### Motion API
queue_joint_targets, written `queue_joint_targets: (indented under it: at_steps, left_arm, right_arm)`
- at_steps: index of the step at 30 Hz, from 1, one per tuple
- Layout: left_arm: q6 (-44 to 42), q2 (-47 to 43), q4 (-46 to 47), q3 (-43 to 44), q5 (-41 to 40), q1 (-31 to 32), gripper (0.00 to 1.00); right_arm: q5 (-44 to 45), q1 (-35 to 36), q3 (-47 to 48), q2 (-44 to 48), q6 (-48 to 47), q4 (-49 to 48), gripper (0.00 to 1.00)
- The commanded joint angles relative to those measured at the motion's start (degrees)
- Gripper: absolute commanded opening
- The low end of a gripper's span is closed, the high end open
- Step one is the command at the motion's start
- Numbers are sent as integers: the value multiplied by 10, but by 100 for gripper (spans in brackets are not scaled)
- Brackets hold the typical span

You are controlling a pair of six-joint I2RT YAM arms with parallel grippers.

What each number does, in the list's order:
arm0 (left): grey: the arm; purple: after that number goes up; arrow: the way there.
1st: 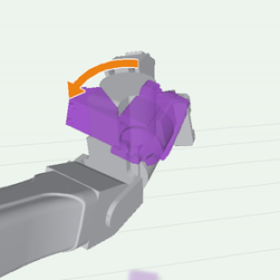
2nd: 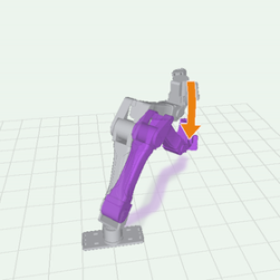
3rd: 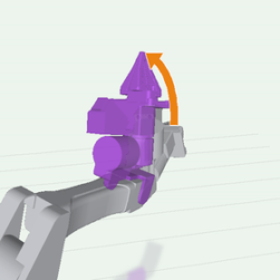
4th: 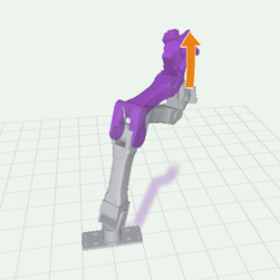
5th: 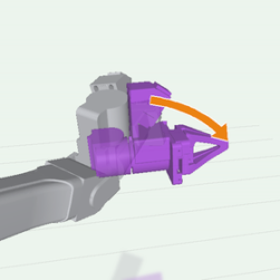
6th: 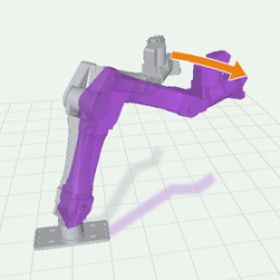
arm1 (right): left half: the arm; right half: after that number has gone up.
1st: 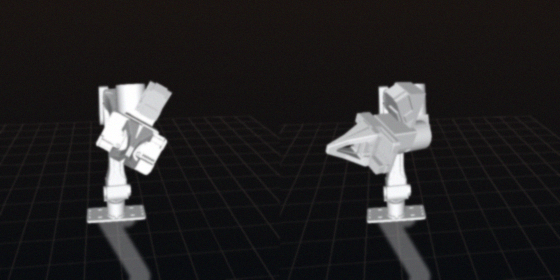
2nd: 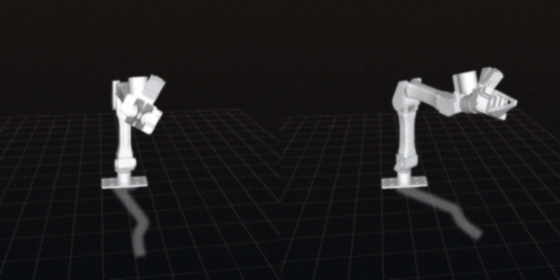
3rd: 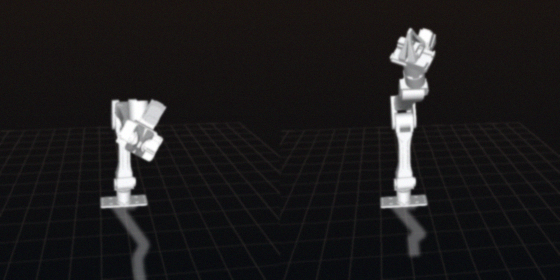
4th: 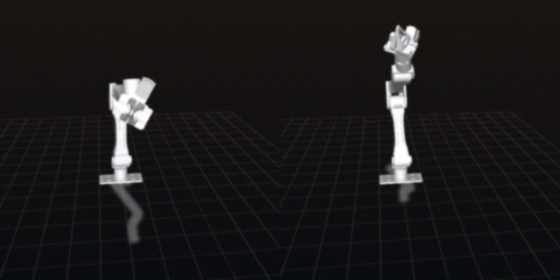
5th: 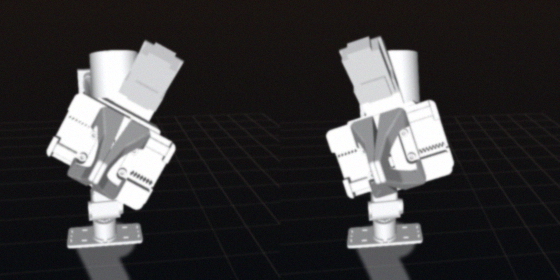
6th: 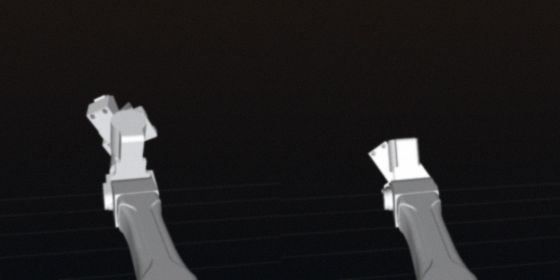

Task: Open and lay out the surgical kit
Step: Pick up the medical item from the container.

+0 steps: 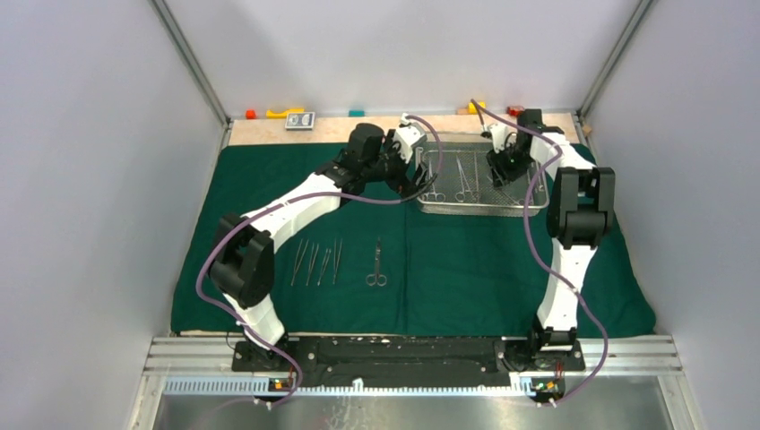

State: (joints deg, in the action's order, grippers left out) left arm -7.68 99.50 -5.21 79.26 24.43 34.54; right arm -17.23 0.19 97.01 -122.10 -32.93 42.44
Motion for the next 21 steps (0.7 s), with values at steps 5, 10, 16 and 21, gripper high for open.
queue_joint_targets:
  at_steps: [5, 10, 16, 21]
  left_arm:
    - [-4, -34, 15, -12, 3, -3, 99]
    - [-6, -40, 17, -20, 0, -3, 99]
    - [-6, -46, 19, -28, -6, -4, 99]
    - [-6, -45, 15, -28, -5, -4, 99]
  right_arm:
    - [-11, 1, 15, -31, 4, -24, 36]
    - [2, 0, -17, -28, 1, -41, 28]
    - [17, 1, -29, -23, 2, -45, 15]
    - [19, 1, -7, -18, 30, -47, 3]
